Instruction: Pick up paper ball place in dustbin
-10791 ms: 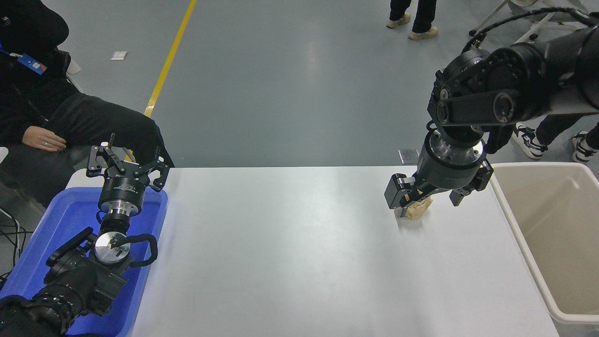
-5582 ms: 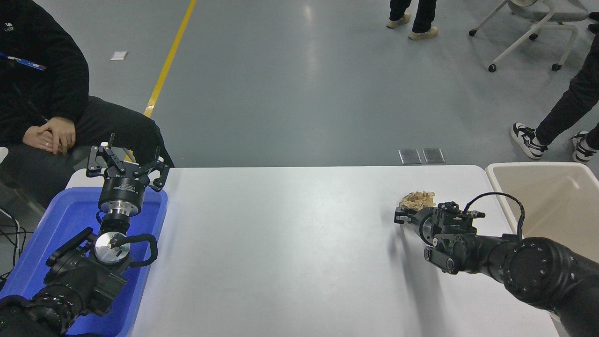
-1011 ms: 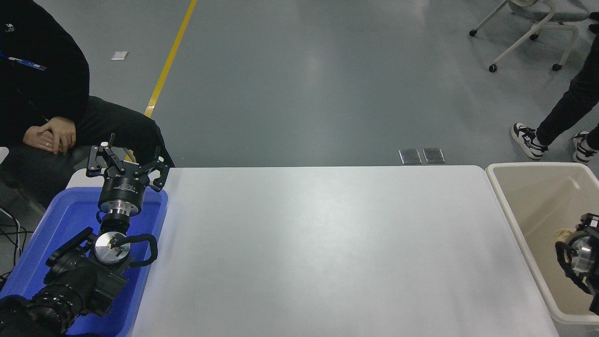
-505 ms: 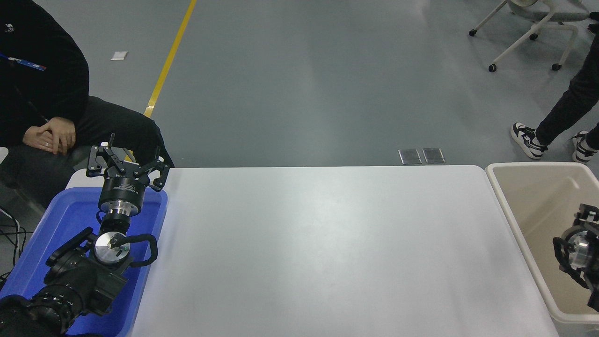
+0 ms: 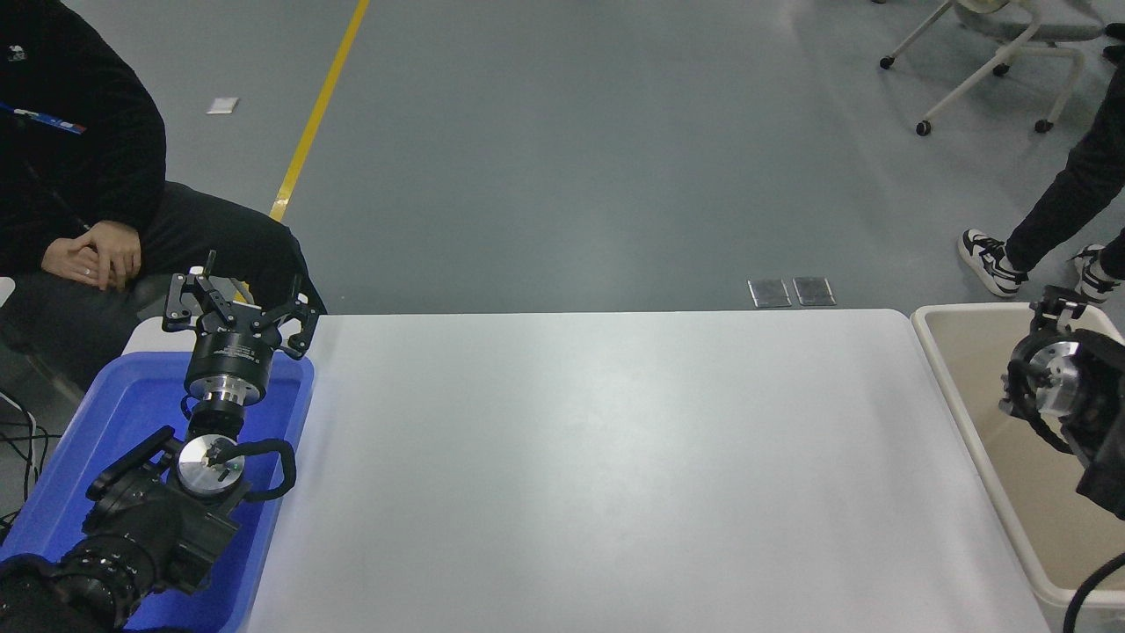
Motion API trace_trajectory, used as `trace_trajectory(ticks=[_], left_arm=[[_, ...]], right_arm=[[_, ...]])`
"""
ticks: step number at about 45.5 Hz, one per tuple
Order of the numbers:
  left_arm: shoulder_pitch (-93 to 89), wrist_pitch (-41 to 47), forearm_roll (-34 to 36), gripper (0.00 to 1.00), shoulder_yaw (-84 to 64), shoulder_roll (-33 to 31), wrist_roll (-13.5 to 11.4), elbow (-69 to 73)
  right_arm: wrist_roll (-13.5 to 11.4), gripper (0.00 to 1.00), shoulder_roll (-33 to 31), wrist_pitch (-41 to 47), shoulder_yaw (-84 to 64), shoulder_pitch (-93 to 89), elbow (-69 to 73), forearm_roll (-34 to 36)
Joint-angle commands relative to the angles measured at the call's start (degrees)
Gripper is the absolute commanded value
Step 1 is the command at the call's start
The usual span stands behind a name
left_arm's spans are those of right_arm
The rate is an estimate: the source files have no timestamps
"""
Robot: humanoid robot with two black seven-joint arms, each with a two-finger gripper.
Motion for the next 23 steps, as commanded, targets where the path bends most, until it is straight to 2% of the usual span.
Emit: trace_trajectory(ticks=[1,14,23], left_arm=[[0.0,0.0,0.0,0.99,0.0,0.0,0.0,0.0],[0.0,0.0,0.0,0.99,0.0,0.0,0.0,0.0],[0.0,0.0,0.0,0.99,0.0,0.0,0.0,0.0]], right_arm=[[0.1,1.00,-1.0,2.8,9.2,0.7,11.7,0.0],[0.1,1.00,4.2,10.1,25.9,-4.3,16.9,0.2],[0.3,1.00,8.8,20.2,30.9,-9.9,16.4,1.0]])
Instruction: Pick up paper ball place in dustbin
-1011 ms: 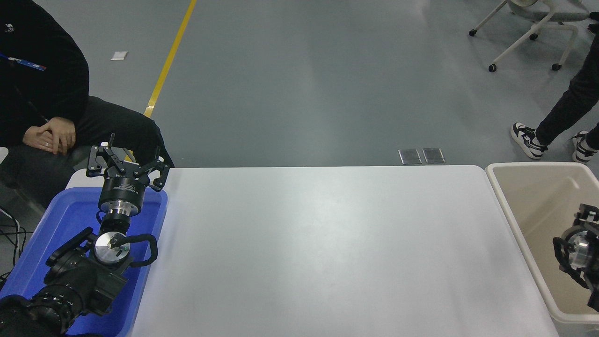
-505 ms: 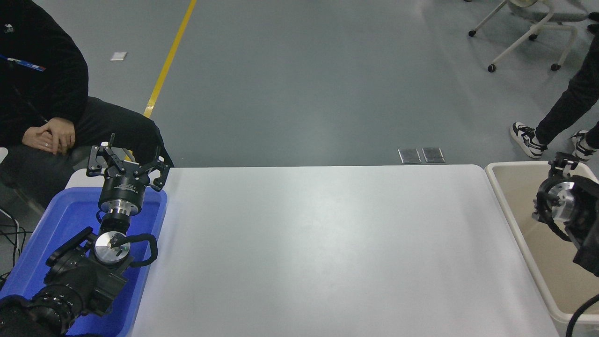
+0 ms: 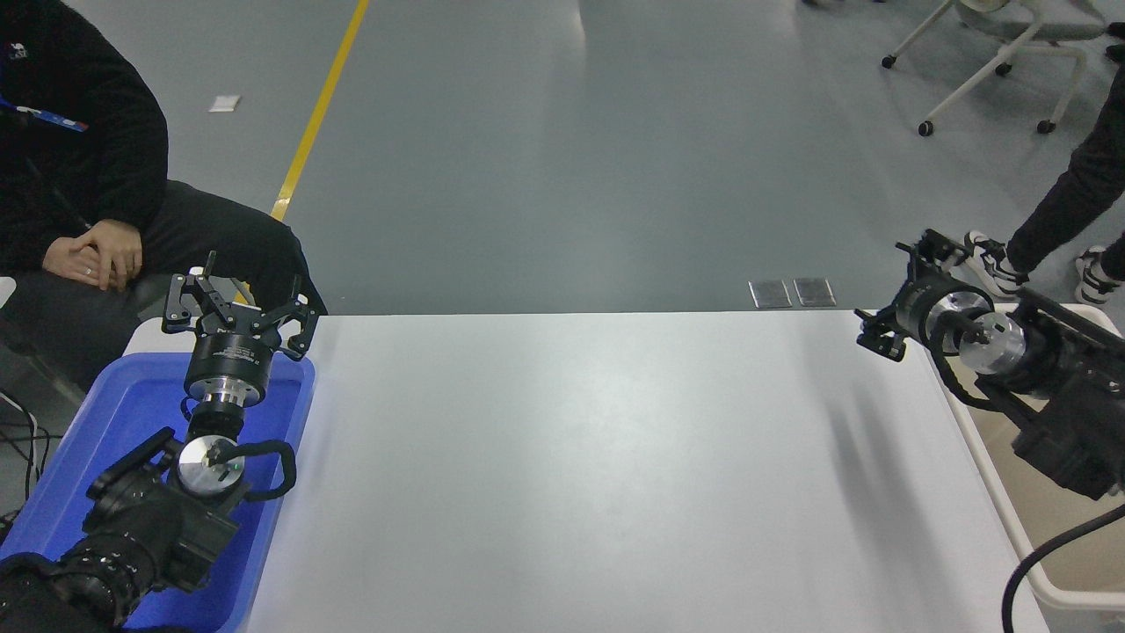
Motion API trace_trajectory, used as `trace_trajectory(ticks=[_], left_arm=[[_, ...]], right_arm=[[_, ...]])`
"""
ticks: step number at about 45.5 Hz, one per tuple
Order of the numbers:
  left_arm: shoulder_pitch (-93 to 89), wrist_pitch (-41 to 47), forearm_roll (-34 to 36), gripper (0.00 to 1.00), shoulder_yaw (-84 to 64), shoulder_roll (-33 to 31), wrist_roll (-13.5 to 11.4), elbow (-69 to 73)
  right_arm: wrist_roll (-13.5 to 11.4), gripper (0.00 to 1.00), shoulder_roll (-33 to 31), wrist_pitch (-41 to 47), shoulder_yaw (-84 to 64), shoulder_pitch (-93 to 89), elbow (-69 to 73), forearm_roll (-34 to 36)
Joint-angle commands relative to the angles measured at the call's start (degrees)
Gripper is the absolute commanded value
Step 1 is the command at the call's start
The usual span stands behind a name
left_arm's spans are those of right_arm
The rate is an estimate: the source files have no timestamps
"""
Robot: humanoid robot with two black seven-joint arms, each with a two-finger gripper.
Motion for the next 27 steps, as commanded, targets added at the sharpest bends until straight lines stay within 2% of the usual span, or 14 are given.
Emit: trace_trajectory(ticks=[1,9,12,20,27], left_arm=[[0.0,0.0,0.0,0.99,0.0,0.0,0.0,0.1],[0.0,0.0,0.0,0.99,0.0,0.0,0.0,0.0],[0.0,0.1,0.0,0.99,0.0,0.0,0.0,0.1],[0.0,0.1,0.0,0.99,0.0,0.0,0.0,0.0],[0.0,0.1,0.0,0.99,0.0,0.0,0.0,0.0]], right_arm=[[0.4,1.00,5.3,10.9,8.5,-5.9,1.3,0.6],[4.7,1.00,8.4,15.1,11.6,-9.4,0.0,0.8],[5.6,1.00,9.5,15.6,12.6,-10.1,-0.7,0.8],[6.7,1.00,11.3,18.5,15.3,-11.3,-4.1,2.0],[6.8,1.00,12.0,21.3,15.3,-11.3,-7.1,6.1]])
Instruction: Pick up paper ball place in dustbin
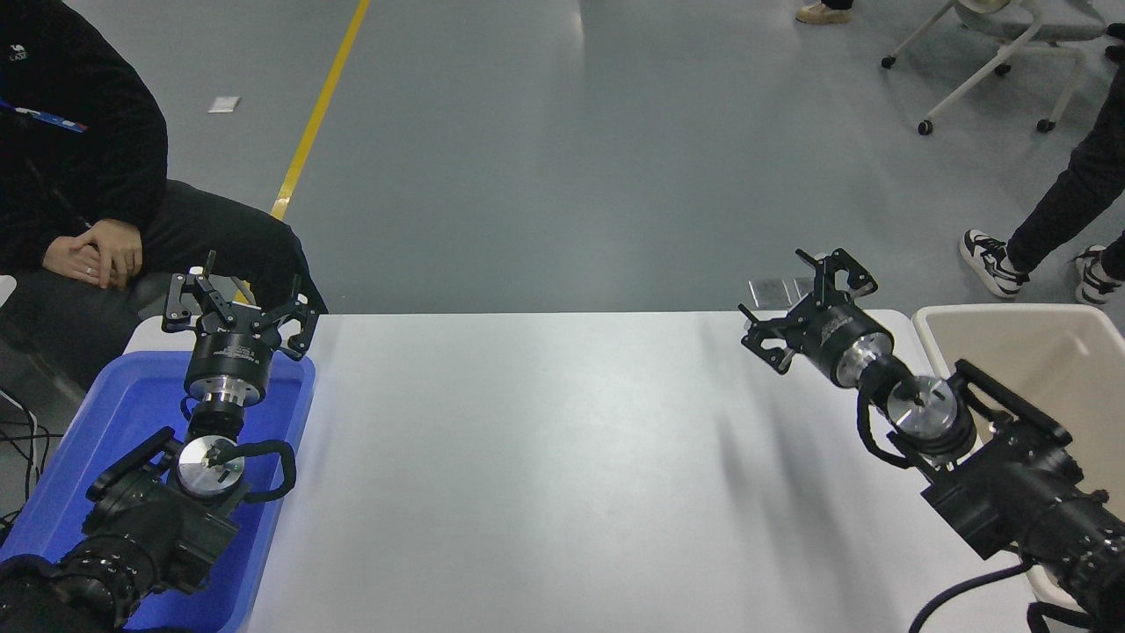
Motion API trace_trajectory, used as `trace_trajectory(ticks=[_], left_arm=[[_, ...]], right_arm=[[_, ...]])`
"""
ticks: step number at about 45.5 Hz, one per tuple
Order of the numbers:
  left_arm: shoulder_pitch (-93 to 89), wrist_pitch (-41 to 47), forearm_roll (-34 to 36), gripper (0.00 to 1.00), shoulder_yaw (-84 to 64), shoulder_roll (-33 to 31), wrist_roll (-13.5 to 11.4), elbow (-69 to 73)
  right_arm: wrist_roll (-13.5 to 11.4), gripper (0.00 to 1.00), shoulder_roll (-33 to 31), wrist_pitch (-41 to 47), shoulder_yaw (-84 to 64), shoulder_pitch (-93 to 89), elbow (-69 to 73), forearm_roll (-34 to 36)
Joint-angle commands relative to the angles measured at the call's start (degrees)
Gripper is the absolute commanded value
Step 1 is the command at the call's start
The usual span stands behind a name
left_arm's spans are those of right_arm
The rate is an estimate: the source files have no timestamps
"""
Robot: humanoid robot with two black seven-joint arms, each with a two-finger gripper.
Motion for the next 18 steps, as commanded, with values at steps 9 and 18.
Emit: trace_trajectory(ticks=[9,18], left_arm=[[0.0,0.0,0.0,0.99,0.0,0.0,0.0,0.0],[0.0,0.0,0.0,0.99,0.0,0.0,0.0,0.0]], right_arm=[[1.7,1.00,2.8,7.0,1.9,-1.7,-5.8,4.8],[1.7,1.00,2.8,7.1,1.8,-2.4,-5.9,4.7]])
